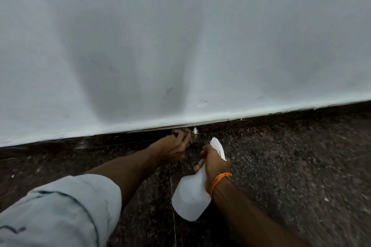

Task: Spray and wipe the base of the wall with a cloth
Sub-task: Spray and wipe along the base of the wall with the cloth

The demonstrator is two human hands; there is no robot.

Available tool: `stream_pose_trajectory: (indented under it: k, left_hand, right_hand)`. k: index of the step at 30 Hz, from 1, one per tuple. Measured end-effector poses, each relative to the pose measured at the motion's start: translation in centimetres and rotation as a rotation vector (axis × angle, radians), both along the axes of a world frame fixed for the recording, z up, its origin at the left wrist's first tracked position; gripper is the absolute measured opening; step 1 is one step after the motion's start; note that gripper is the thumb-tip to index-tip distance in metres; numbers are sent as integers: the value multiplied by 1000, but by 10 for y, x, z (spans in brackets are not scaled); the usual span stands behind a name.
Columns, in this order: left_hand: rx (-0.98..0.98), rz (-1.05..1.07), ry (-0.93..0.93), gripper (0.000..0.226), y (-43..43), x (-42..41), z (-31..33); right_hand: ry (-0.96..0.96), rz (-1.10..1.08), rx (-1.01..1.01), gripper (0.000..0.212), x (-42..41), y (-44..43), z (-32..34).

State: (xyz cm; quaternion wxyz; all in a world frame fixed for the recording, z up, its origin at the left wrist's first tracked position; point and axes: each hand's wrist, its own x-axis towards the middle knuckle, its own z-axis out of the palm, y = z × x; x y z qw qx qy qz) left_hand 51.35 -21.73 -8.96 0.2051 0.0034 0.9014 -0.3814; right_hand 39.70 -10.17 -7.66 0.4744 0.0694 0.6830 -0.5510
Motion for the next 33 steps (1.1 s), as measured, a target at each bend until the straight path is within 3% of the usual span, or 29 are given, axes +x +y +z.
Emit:
stream_pose_trajectory:
  k: [5, 8, 15, 19, 22, 29, 33]
  left_hand:
    - [-55, -45, -70, 32, -18, 44, 2]
    - [59, 66, -46, 30, -22, 67, -4]
    - [139, 24, 46, 11, -19, 11, 19]
    - [158, 56, 38, 23, -26, 61, 12]
    - [194, 131, 39, 8, -23, 98, 11]
    - [193, 85, 100, 11, -28, 55, 8]
    - [205, 98, 151, 7, -28, 88, 3]
  right_hand:
    - [-59, 76, -46, 15, 8, -12, 13]
    - [-89, 87, -62, 16, 11, -9, 17]
    - [-57, 86, -32, 15, 14, -8, 19]
    - [-42, 107, -57, 11, 10, -5, 28]
    - [-25, 130, -63, 13, 12, -9, 28]
    - [-45, 136, -53, 8, 32, -13, 22]
    - [-57, 145, -54, 9, 32, -19, 27]
